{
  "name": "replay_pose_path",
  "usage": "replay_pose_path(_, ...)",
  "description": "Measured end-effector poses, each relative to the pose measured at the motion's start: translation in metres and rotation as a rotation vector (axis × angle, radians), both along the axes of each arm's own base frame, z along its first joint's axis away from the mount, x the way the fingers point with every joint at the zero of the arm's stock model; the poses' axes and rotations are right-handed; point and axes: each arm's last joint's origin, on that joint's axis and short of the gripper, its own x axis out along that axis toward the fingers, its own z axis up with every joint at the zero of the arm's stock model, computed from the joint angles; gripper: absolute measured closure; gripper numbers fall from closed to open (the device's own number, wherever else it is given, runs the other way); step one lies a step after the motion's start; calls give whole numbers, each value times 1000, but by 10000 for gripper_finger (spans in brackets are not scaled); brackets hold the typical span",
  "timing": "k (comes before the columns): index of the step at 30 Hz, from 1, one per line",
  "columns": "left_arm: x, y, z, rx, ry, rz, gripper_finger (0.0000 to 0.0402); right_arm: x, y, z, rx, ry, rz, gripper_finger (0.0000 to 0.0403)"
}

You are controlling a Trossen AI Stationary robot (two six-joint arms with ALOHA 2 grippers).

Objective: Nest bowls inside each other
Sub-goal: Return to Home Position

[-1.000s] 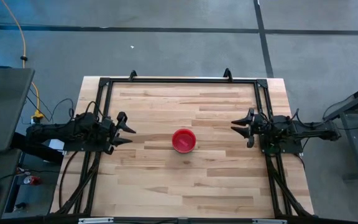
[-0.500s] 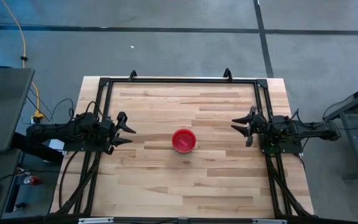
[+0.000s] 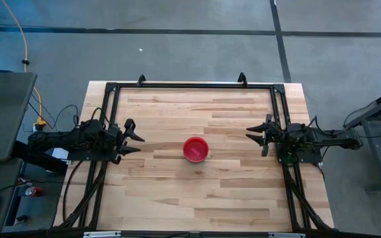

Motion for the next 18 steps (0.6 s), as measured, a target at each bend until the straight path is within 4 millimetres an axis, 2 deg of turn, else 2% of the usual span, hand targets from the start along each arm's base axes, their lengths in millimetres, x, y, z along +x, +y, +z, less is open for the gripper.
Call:
replay_pose_path(6,0,0,0,0,0,0,218,0,0,0,57,-17,-7,285)
replay_pose_path(10,0,0,0,0,0,0,218,2,2,1,78,-46,48,285)
replay_pose_path(15,0,0,0,0,0,0,218,7,7,0,-69,-158,234,285)
replay_pose_path(18,0,0,0,0,0,1,218,8,9,-4,-117,-162,304,285)
